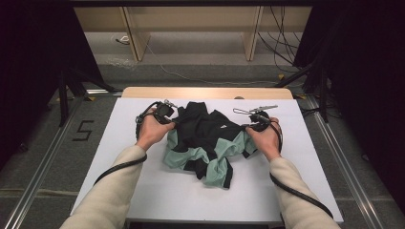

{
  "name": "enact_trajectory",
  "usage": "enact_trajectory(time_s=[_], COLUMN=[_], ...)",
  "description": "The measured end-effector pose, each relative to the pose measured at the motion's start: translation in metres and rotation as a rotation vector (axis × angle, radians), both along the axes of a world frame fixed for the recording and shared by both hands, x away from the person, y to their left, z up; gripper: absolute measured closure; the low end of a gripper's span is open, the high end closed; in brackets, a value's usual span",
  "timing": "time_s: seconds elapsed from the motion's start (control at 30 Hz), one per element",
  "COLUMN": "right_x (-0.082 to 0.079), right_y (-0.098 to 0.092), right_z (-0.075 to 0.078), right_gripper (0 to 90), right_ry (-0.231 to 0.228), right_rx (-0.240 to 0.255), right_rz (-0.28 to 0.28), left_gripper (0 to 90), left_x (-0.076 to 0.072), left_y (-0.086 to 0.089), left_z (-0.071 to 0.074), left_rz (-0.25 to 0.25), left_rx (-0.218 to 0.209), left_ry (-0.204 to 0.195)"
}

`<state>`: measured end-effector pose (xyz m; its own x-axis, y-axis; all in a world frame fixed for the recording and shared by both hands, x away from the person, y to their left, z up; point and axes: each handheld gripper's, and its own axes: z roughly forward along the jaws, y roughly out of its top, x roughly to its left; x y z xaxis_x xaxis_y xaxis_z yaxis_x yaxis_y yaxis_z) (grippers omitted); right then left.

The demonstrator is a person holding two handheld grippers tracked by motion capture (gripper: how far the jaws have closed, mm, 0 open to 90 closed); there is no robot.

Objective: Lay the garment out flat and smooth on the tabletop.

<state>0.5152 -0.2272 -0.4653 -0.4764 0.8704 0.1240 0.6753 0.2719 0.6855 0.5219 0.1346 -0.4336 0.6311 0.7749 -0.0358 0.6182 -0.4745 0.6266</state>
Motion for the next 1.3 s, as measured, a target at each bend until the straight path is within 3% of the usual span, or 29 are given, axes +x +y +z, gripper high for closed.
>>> enact_trajectory(time_s=[0.17,0.33,0.4,0.5,0.57,0.6,0.63,0.7,0.73,0.83,0.9,0.97,1.07,1.2,1.3], right_x=[-0.002,-0.005,-0.007,-0.009,-0.01,-0.01,-0.01,-0.009,-0.01,-0.01,-0.01,-0.01,-0.011,-0.01,-0.008], right_y=[-0.004,-0.008,-0.01,-0.013,-0.012,-0.013,-0.014,-0.016,-0.017,-0.025,-0.032,-0.039,-0.051,-0.058,-0.057], right_z=[0.006,0.014,0.018,0.021,0.018,0.014,0.009,0.003,0.003,0.009,0.015,0.017,0.014,0.007,0.0], right_gripper=[90.0,90.0,90.0,90.0,90.0,90.0,90.0,89.9,89.6,85.4,83.1,81.4,77.7,69.4,65.6], right_ry=[-0.017,-0.033,-0.041,-0.036,0.008,0.029,0.059,0.107,0.107,0.08,0.042,0.028,0.042,0.062,0.068], right_rx=[-0.01,-0.021,-0.025,-0.046,-0.09,-0.103,-0.118,-0.109,-0.11,-0.077,-0.081,-0.078,-0.066,-0.035,-0.003], right_rz=[-0.013,-0.041,-0.053,-0.057,-0.036,-0.027,-0.015,0.009,0.013,-0.011,-0.051,-0.087,-0.122,-0.139,-0.139], left_gripper=[88.7,88.7,88.7,88.5,88.1,87.8,87.1,83.6,79.8,70.5,66.6,65.1,61.6,51.1,52.3], left_x=[-0.013,-0.027,-0.03,-0.032,-0.032,-0.031,-0.031,-0.028,-0.026,-0.017,-0.009,0.0,0.008,0.016,0.02], left_y=[0.008,0.012,0.011,0.006,0.003,0.003,0.004,0.01,0.015,0.034,0.046,0.057,0.065,0.068,0.064], left_z=[0.019,0.036,0.037,0.03,0.025,0.022,0.021,0.022,0.024,0.028,0.027,0.018,0.002,-0.016,-0.026], left_rz=[0.01,0.024,0.019,-0.034,-0.065,-0.095,-0.094,-0.073,-0.049,0.018,0.053,0.08,0.111,0.155,0.156], left_rx=[-0.029,-0.009,-0.009,0.016,0.013,-0.004,-0.022,-0.053,-0.058,-0.06,-0.024,0.015,0.021,-0.089,-0.092], left_ry=[-0.044,-0.093,-0.089,-0.051,-0.021,-0.001,-0.002,-0.023,-0.044,-0.071,-0.08,-0.051,-0.008,0.062,0.087])
